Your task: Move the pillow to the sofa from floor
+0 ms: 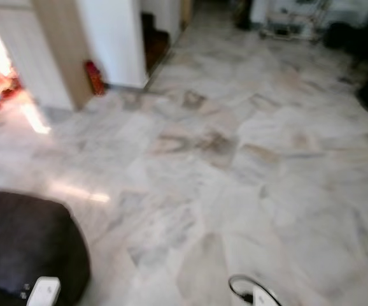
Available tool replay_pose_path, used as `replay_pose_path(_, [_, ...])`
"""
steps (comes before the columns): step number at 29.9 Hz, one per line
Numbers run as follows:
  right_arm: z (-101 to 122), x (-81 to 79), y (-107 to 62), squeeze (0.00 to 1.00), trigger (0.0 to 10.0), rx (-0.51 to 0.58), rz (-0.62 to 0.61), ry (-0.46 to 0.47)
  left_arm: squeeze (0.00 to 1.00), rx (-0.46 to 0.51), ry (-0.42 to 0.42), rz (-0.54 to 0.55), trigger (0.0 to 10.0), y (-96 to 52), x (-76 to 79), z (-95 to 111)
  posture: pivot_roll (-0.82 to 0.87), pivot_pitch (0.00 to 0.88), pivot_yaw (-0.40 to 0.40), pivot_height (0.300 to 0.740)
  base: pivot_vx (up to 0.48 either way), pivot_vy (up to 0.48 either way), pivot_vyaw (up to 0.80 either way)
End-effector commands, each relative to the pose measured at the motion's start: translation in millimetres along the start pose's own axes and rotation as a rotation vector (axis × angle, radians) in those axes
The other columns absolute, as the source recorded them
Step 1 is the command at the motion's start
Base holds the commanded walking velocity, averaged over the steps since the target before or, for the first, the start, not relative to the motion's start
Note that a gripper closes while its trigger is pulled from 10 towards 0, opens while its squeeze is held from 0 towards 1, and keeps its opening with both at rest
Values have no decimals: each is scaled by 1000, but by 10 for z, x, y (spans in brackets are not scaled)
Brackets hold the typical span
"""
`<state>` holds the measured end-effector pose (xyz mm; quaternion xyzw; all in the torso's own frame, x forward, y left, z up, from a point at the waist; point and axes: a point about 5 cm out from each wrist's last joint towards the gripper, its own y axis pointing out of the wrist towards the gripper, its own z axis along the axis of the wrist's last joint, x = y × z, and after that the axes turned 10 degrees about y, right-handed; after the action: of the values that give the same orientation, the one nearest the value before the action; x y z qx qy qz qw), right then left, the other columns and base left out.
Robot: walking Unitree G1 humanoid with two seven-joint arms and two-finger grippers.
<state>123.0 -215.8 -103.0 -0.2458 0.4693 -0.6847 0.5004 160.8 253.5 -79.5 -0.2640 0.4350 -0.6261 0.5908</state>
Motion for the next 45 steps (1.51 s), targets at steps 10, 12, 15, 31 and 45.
replay_pose_path(10, [-9, -102, 16, 0, 10000, -5, 27, -16, 0, -21, -5, 23, 10000, -22, -66, -66, 16, 0, -59, 740, 0, 0, 800])
replay_pose_path(12, [-13, -102, 16, 0, 10000, -6, 27, -18, 0, -23, -5, 22, 10000, -23, -65, -70, 16, 0, -58, 740, 0, 0, 800])
replay_pose_path(15, [-17, -102, 16, 0, 10000, -7, 27, -20, 0, -24, -4, 21, 10000, -24, -65, -75, 11, 0, -54, 740, 0, 0, 800])
replay_pose_path(31, [-15, -77, 11, 0, 10000, -8, 24, -35, 0, -23, -3, 19, 10000, -19, -34, -81, 11, 0, -68, 740, 0, 0, 800])
replay_pose_path(45, [39, -151, 29, 0, 10000, 6, 41, -38, 0, -13, -15, 44, 10000, -17, -95, -21, 33, 0, -64, 740, 0, 0, 800])
